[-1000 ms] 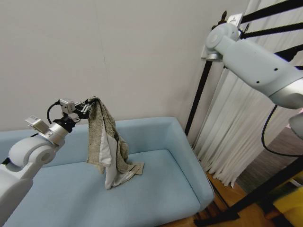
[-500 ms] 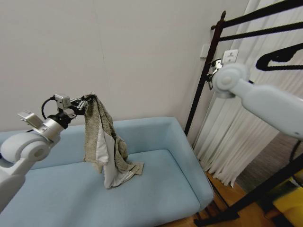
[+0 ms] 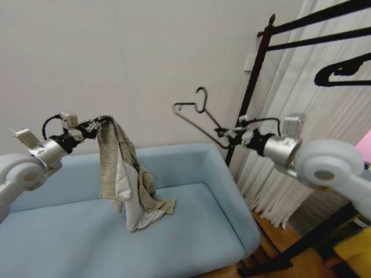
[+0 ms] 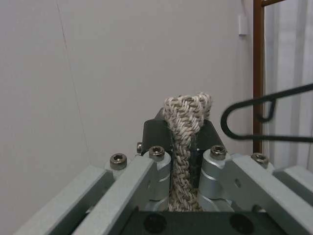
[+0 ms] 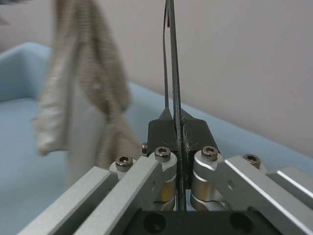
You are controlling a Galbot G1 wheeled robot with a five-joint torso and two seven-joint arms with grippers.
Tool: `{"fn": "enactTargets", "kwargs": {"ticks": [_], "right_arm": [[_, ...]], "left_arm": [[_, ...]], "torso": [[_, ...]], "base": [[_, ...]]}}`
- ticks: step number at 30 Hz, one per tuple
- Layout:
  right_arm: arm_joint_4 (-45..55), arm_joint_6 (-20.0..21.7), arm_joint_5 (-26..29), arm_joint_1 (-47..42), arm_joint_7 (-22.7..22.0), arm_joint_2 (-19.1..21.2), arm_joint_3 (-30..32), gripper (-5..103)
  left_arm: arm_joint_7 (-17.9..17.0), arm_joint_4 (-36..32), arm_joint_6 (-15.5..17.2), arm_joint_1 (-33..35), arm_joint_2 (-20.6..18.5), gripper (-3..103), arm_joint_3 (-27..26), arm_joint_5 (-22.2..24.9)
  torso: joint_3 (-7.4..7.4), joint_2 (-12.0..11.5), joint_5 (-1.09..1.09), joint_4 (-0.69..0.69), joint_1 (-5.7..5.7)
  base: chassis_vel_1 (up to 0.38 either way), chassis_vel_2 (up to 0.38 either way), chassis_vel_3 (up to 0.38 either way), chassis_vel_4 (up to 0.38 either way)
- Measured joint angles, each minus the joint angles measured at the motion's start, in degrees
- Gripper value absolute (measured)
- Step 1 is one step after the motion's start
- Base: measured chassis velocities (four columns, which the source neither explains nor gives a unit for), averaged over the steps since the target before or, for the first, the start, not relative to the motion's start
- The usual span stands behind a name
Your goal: Pick up the clothes from the sofa and hang them on the clothes hanger.
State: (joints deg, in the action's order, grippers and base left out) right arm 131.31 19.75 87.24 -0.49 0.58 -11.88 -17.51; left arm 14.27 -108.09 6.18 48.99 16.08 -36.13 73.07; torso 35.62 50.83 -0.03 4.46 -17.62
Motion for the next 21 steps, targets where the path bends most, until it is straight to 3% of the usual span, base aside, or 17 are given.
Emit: {"fn": "enactTargets", "kwargs": {"ticks": [2,7,21], "right_arm": [[1.07,-1.04,-1.42,-1.14,3.86,-1.48,-0.19,2],[2.68,-2.54,-4.04,-4.05,5.33,-3.89,-0.31,2],[3.15,-3.3,-11.8,-10.58,0.7,-11.3,-0.96,2]], "left_arm": [[0.25,0.31,0.04,0.14,-1.97,6,-0.2,0.54],[0.34,0.78,0.05,-0.1,-4.91,6,-0.25,1.4],[0.28,-0.67,0.05,-0.87,-7.75,6,-0.54,2.65]], "torso": [[0.0,0.0,0.01,0.0,0.0],[0.01,-0.01,0.01,0.0,-0.01],[0.01,-0.01,0.03,0.01,-0.01]], "base": [[0.0,0.0,0.0,0.0],[0.0,0.0,0.0,0.0],[0.0,0.0,0.0,0.0]]}}
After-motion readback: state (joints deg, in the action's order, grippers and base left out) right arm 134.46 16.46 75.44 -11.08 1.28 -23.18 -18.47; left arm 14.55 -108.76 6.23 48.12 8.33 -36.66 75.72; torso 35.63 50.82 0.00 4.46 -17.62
